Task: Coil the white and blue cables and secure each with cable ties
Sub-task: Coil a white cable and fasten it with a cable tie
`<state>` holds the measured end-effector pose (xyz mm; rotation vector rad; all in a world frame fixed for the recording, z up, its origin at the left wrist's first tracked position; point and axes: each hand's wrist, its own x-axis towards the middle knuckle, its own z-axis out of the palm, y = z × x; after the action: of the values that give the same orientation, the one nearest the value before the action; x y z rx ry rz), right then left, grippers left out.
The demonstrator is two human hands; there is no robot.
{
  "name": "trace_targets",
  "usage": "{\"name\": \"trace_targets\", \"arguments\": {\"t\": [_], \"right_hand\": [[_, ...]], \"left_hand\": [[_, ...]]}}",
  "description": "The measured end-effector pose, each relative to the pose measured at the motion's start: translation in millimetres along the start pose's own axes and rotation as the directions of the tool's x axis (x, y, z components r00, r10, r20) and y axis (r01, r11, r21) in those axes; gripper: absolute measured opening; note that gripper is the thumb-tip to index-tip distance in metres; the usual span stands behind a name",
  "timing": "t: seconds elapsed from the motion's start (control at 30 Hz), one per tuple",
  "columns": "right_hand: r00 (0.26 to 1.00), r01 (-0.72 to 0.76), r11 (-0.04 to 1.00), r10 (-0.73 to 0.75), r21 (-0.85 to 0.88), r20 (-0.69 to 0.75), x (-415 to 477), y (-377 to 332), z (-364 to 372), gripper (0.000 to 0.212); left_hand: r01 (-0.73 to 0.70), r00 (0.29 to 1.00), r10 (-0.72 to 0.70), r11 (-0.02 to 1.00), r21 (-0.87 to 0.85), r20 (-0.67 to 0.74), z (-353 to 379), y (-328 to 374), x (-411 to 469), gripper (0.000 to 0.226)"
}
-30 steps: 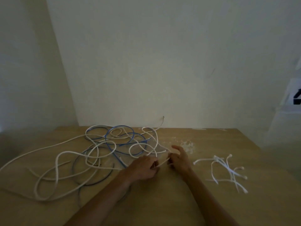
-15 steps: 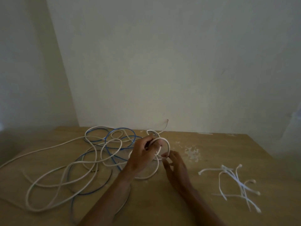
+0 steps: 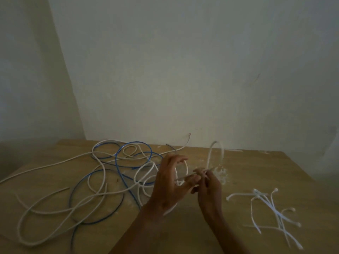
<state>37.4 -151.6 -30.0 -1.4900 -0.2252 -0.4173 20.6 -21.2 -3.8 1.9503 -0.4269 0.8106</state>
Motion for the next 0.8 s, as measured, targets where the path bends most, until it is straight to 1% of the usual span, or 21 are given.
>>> {"name": "trace_targets", "arguments": {"t": [0.03, 0.07, 0.13, 0.17, 0.2, 0.27, 0.3, 0.33, 0.37, 0.4, 0.43, 0.47, 0.53, 0.57, 0.6, 0.63, 0.67, 0.7, 0.73, 0.77, 0.8], "right_hand": [[0.998, -0.021, 0.999, 0.023, 0.039, -0.059, 7, -2, -4, 0.022], [0.992, -0.038, 0.997, 0.046, 0.074, -0.117, 15, -2, -8, 0.023], [0.968, -0.071, 0.989, 0.099, 0.126, -0.231, 37, 1, -20, 0.025], [0.952, -0.094, 0.989, 0.124, 0.118, -0.281, 48, 5, -29, 0.025], [0.935, -0.125, 0.988, 0.148, 0.093, -0.321, 58, 11, -36, 0.025], [0.908, -0.214, 0.977, 0.195, -0.013, -0.371, 70, 24, -48, 0.022], [0.899, -0.278, 0.956, 0.225, -0.092, -0.375, 71, 29, -51, 0.029], [0.899, -0.331, 0.925, 0.249, -0.188, -0.359, 69, 34, -51, 0.050], [0.911, -0.356, 0.886, 0.259, -0.296, -0.320, 65, 37, -50, 0.076], [0.922, -0.357, 0.862, 0.264, -0.361, -0.283, 59, 38, -46, 0.095], [0.937, -0.332, 0.852, 0.249, -0.405, -0.244, 54, 38, -42, 0.105], [0.958, -0.272, 0.853, 0.197, -0.445, -0.207, 49, 39, -38, 0.110], [0.985, -0.104, 0.823, 0.008, -0.558, -0.173, 41, 37, -28, 0.112], [0.982, 0.008, 0.769, -0.128, -0.639, -0.141, 35, 37, -24, 0.108], [0.964, 0.153, 0.686, -0.262, -0.712, -0.045, 28, 34, -20, 0.098], [0.929, 0.312, 0.585, -0.354, -0.748, 0.111, 21, 34, -15, 0.082], [0.878, 0.457, 0.517, -0.392, -0.723, 0.274, 13, 34, -8, 0.065], [0.835, 0.547, 0.512, -0.389, -0.662, 0.390, 7, 34, -2, 0.051], [0.821, 0.570, 0.557, -0.360, -0.604, 0.443, 4, 32, 2, 0.042], [0.829, 0.553, 0.622, -0.341, -0.555, 0.444, 3, 29, 3, 0.036], [0.846, 0.526, 0.673, -0.351, -0.520, 0.402, 4, 27, 3, 0.033]], "left_hand": [[0.016, 0.997, -0.025, 0.991, 0.131, 0.068, -4, -11, -7, 0.055], [0.047, 0.984, -0.092, 0.961, 0.274, 0.154, -6, -25, -12, 0.053], [0.079, 0.932, -0.235, 0.875, 0.478, 0.275, -13, -49, -16, 0.040], [0.086, 0.924, -0.260, 0.856, 0.510, 0.279, -16, -59, -18, 0.040], [0.097, 0.941, -0.243, 0.860, 0.502, 0.235, -19, -67, -19, 0.044], [0.063, 0.992, -0.106, 0.895, 0.443, 0.075, -20, -77, -19, 0.043], [0.029, 0.999, -0.039, 0.911, 0.412, 0.016, -19, -78, -19, 0.039], [0.004, 1.000, -0.006, 0.928, 0.372, 0.003, -17, -78, -20, 0.036], [-0.008, 1.000, 0.006, 0.939, 0.343, 0.007, -15, -76, -20, 0.035], [-0.015, 1.000, 0.010, 0.943, 0.332, 0.016, -14, -75, -20, 0.035], [-0.020, 1.000, 0.013, 0.942, 0.334, 0.022, -13, -76, -20, 0.036], [-0.020, 1.000, 0.015, 0.942, 0.336, 0.019, -13, -78, -21, 0.036], [-0.030, 1.000, 0.031, 0.942, 0.334, 0.001, -13, -76, -24, 0.032], [-0.040, 0.999, 0.044, 0.941, 0.337, -0.004, -13, -71, -24, 0.030], [-0.056, 0.998, 0.059, 0.940, 0.338, -0.001, -12, -68, -24, 0.027], [-0.072, 0.997, 0.074, 0.942, 0.327, 0.007, -12, -65, -25, 0.024], [-0.086, 0.996, 0.088, 0.947, 0.311, 0.009, -12, -63, -26, 0.021], [-0.097, 0.995, 0.100, 0.951, 0.295, 0.004, -12, -62, -27, 0.018], [-0.105, 0.994, 0.111, 0.954, 0.281, -0.006, -12, -60, -27, 0.015], [-0.111, 0.992, 0.121, 0.957, 0.269, -0.021, -13, -59, -27, 0.013], [-0.115, 0.991, 0.130, 0.959, 0.260, -0.040, -13, -57, -27, 0.011]]}}
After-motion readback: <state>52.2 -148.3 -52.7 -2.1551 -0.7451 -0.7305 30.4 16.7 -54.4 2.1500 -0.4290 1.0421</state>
